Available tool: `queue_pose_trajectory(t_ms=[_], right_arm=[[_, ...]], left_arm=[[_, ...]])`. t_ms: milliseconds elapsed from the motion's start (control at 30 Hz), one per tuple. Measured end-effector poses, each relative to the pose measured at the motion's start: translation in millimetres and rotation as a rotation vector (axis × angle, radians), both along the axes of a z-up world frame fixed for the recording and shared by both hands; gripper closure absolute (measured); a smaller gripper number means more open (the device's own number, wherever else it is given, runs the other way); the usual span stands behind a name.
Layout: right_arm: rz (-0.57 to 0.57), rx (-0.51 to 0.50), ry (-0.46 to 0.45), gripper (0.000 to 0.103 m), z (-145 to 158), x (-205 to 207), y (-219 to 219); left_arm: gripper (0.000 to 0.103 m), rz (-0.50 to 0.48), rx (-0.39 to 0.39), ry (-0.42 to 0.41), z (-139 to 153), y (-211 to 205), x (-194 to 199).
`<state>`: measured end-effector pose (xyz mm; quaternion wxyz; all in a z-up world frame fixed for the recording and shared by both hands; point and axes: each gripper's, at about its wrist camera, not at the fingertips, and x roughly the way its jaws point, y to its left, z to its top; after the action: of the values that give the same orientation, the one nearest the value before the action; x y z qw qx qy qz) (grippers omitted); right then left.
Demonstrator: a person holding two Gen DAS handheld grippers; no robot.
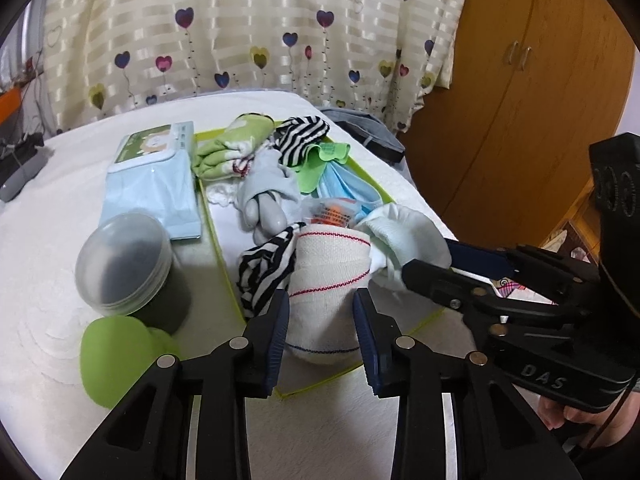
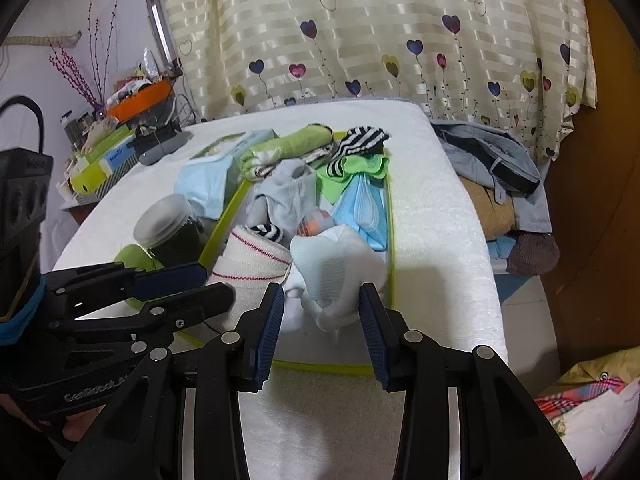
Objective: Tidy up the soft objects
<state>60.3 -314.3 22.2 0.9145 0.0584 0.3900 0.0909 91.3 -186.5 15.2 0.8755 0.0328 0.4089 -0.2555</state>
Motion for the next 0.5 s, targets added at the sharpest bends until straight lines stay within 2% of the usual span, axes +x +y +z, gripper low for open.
queue_pose_trajectory(t_ms=[233, 300, 500], right_arm=[[-0.002, -0.001, -0.007, 0.064, 0, 8, -1], [0.014, 0.024, -0.014, 0.064, 3, 5, -2], [0.014, 0.005, -0.030, 0.064, 8, -11, 3]], left_arm=[[0.071, 0.005, -0.005, -0.009, 1, -5, 7], [0.071, 0.006, -0.011, -0.018, 4, -3, 4], [0.071, 0.015, -0.017, -0.031, 11, 3, -5]])
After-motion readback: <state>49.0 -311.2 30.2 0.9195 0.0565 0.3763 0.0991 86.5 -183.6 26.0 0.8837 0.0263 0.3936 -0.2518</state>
